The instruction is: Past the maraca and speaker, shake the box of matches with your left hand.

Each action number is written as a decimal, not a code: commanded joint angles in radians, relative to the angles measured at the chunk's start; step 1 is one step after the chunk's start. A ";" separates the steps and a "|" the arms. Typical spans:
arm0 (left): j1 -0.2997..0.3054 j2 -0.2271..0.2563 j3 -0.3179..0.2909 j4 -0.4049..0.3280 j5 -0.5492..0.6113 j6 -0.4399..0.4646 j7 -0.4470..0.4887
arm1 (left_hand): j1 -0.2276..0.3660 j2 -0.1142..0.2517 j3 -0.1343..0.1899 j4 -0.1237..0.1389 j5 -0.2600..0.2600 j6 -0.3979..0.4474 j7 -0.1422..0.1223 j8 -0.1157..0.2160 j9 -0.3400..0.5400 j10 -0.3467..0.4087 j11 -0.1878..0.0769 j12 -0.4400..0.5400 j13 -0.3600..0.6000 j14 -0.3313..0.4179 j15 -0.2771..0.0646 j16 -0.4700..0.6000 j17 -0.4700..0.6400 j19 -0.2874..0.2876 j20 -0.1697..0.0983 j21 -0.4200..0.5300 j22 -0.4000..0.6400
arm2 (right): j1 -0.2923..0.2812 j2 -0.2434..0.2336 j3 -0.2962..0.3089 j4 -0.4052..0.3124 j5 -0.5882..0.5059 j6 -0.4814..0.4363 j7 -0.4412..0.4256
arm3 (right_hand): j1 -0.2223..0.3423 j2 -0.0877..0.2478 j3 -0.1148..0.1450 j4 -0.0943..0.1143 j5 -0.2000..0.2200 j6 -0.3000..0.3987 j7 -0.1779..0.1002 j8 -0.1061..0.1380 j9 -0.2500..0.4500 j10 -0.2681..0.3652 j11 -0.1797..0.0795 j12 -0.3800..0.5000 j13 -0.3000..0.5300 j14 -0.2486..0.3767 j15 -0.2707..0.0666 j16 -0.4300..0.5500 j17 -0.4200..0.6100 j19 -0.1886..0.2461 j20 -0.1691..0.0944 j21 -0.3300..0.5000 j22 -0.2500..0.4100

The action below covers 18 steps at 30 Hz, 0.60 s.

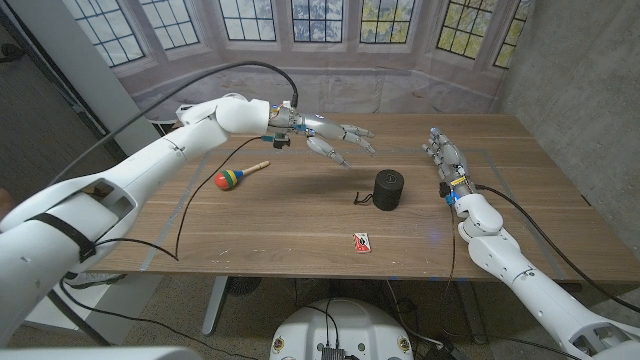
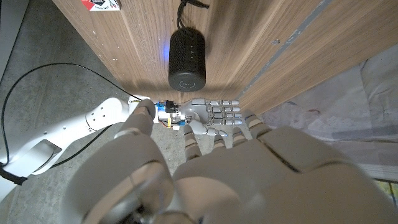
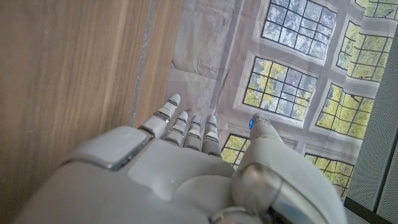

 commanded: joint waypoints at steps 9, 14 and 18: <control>-0.028 0.013 -0.002 -0.097 0.115 -0.086 -0.012 | 0.035 -0.011 0.009 0.000 -0.004 -0.018 -0.003 -0.003 0.002 -0.009 -0.016 0.008 0.005 -0.035 -0.005 0.004 0.004 0.004 -0.008 0.004 0.001 | -0.038 -0.007 0.015 -0.032 -0.005 0.011 -0.029 | 0.011 -0.001 0.003 -0.002 0.000 0.009 0.006 0.005 0.003 0.007 0.007 0.006 0.003 0.011 -0.007 0.009 -0.001 0.005 -0.041 0.007 0.004; -0.033 0.013 -0.002 -0.135 0.138 -0.088 -0.033 | 0.044 -0.014 0.010 0.001 -0.006 -0.013 -0.002 0.000 0.002 -0.011 -0.016 0.008 0.005 -0.038 -0.005 0.003 0.005 0.003 -0.008 0.003 0.001 | -0.049 -0.009 0.022 -0.037 0.000 0.015 -0.031 | 0.011 -0.001 0.003 -0.002 0.000 0.011 0.006 0.005 0.003 0.007 0.005 0.006 0.003 0.012 -0.006 0.009 -0.001 0.006 -0.040 0.008 0.004; -0.038 0.009 0.002 -0.148 0.147 -0.092 -0.045 | 0.049 -0.018 0.009 0.001 -0.007 -0.011 -0.002 0.001 0.003 -0.016 -0.019 0.006 0.005 -0.041 -0.006 0.002 0.005 0.002 -0.008 0.003 0.001 | -0.055 -0.008 0.025 -0.037 0.007 0.019 -0.027 | 0.011 -0.001 0.003 -0.003 0.000 0.011 0.006 0.005 0.003 0.008 0.006 0.006 0.003 0.012 -0.006 0.009 -0.002 0.007 -0.040 0.008 0.004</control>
